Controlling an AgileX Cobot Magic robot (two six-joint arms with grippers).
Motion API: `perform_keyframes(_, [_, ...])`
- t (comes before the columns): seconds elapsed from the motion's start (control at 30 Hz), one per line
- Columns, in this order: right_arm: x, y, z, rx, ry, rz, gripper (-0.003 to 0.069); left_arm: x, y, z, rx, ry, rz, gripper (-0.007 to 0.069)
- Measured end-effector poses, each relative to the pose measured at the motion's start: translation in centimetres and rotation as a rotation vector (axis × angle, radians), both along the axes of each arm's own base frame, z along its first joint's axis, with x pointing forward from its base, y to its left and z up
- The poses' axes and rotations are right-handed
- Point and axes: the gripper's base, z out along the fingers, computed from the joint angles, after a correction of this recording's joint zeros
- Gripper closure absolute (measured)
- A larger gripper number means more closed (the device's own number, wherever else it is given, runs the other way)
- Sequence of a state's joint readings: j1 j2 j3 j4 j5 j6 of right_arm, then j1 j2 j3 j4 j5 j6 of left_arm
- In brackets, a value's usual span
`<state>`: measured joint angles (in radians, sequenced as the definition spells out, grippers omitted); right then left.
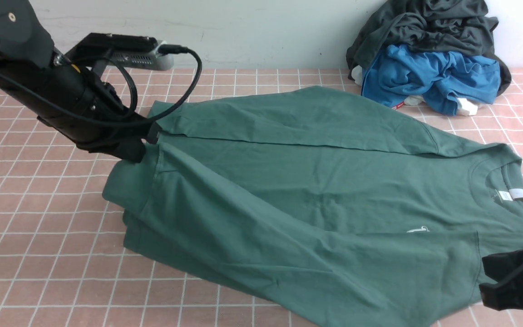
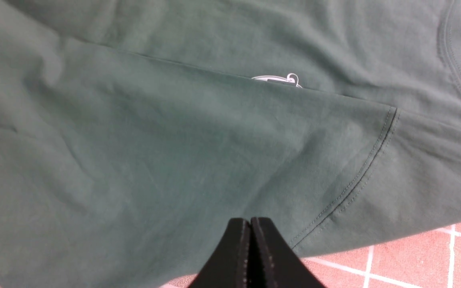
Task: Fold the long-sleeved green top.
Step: Use the left arm to clamp the cuff closest to it
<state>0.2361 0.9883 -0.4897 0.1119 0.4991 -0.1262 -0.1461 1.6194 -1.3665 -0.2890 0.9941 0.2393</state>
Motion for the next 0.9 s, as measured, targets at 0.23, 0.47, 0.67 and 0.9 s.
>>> perform_keyframes(0.23, [0.0, 0.0, 0.0, 0.001, -0.002, -0.001, 0.0673, -1.3, 0.7, -3.2, 0.101, 0.228, -0.025, 0.0594])
perform_keyframes(0.47, [0.0, 0.0, 0.0, 0.004, -0.001, -0.002, 0.0673, -1.7, 0.9, -6.2, 0.136, 0.387, -0.022, 0.0594])
perform_keyframes(0.67, [0.0, 0.1, 0.0, 0.014, 0.001, -0.006, 0.0673, -1.7, 1.2, -6.0, 0.170, 0.376, -0.027, 0.0568])
perform_keyframes(0.9, [0.0, 0.1, 0.0, 0.015, 0.001, -0.007, 0.0673, -1.8, 1.2, -6.0, 0.170, 0.378, -0.027, 0.0432])
